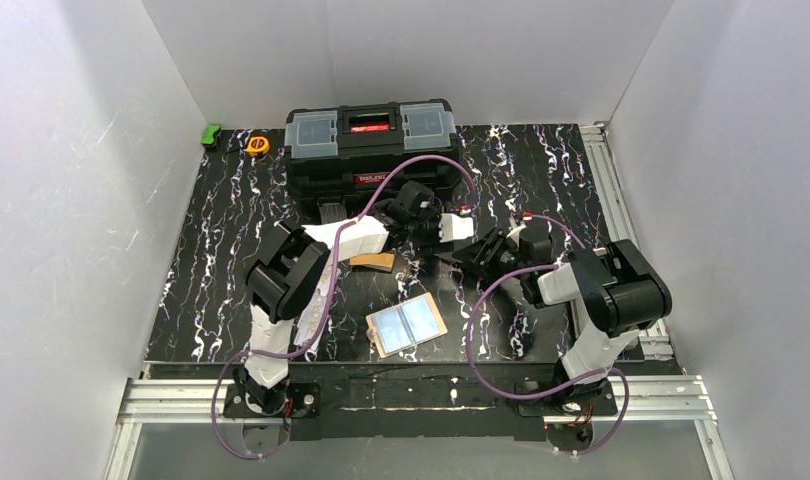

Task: Put the credit cards into the card holder
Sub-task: Pick up the credit card from the center of the board.

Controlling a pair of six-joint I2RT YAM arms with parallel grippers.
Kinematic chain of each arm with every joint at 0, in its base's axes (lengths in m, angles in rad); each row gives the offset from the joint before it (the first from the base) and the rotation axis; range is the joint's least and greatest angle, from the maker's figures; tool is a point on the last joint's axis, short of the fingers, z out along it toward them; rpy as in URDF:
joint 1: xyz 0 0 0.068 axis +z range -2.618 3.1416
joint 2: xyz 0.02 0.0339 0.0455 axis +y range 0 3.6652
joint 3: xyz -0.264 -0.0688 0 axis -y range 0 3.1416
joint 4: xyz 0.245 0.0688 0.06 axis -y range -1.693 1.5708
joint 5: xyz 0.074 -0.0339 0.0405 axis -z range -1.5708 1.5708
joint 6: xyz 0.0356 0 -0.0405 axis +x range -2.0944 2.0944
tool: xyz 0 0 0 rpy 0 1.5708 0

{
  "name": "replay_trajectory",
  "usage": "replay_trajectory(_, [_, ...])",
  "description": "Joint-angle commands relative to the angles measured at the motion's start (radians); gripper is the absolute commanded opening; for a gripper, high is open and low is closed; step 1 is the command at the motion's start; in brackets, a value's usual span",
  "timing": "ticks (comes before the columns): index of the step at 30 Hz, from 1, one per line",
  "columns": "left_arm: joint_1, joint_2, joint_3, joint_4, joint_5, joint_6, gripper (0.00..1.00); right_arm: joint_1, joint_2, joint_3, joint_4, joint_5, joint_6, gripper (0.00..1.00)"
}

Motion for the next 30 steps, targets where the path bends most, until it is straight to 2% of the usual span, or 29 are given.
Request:
replay_trajectory(1, [-0.004,-0.036,0.023,-0.026,0.032,-0.003,0.59,-0.011,-0.023,-0.006,0.085,-0.014,0.015,0.56])
replay_trajectory(13, [-0.009,-0.069,0.012,-0.057,0.070,-0.014,0.59,-0.012,-0.044,0.014,0.054,-0.013,-0.001,0.56])
replay_trajectory(19, [0.005,-0.116,0.012,-0.119,0.077,-0.064,0.61,-0.017,-0.056,0.005,0.043,-0.005,-0.006,0.56])
replay_trajectory(26, [0.062,-0.118,0.037,-0.098,0.026,-0.143,0.64,-0.020,-0.058,0.012,0.029,-0.005,-0.011,0.56])
replay_trajectory(30, [0.069,-0.081,0.042,-0.069,-0.028,-0.113,0.64,-0.021,-0.042,0.015,0.034,-0.006,-0.011,0.56])
